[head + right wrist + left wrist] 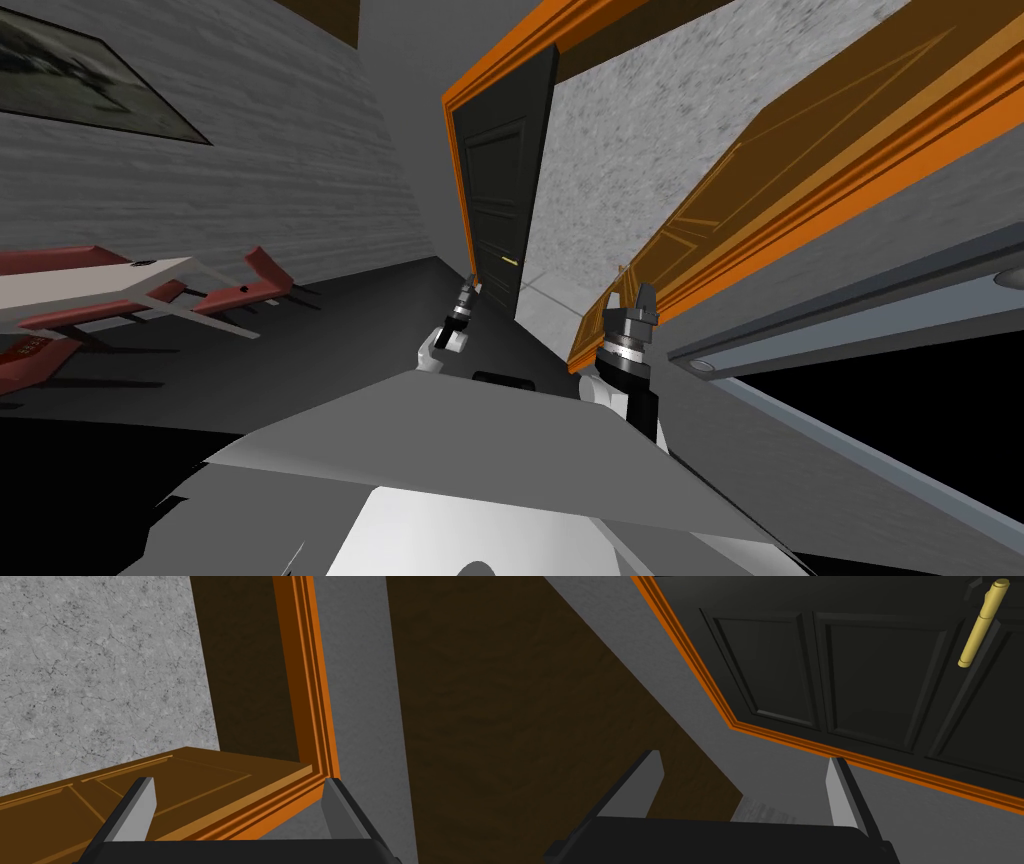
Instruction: Push the door open
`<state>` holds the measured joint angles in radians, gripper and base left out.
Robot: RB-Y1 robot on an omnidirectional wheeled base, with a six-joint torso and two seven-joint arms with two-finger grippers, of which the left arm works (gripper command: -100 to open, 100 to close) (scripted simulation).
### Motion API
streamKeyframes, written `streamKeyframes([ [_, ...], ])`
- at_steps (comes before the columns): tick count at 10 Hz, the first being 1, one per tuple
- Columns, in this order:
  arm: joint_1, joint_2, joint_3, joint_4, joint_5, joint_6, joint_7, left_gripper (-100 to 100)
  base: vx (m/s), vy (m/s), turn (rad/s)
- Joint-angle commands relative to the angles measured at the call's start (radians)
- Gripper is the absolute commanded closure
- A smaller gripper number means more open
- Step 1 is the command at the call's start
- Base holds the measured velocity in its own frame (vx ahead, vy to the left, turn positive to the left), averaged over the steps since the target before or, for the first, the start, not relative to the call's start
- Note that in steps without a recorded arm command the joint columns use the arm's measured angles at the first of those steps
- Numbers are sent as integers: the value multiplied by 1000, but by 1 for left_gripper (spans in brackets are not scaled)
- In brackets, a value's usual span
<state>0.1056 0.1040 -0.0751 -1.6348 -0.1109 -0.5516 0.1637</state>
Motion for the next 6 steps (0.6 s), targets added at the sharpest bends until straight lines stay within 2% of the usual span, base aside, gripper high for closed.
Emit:
streamKeyframes([
  [1,-25,0,-3,36,1,7,0,-100,85,66,-61],
  [6,-96,-2,-14,151,2,19,0,-100,85,74,-60],
])
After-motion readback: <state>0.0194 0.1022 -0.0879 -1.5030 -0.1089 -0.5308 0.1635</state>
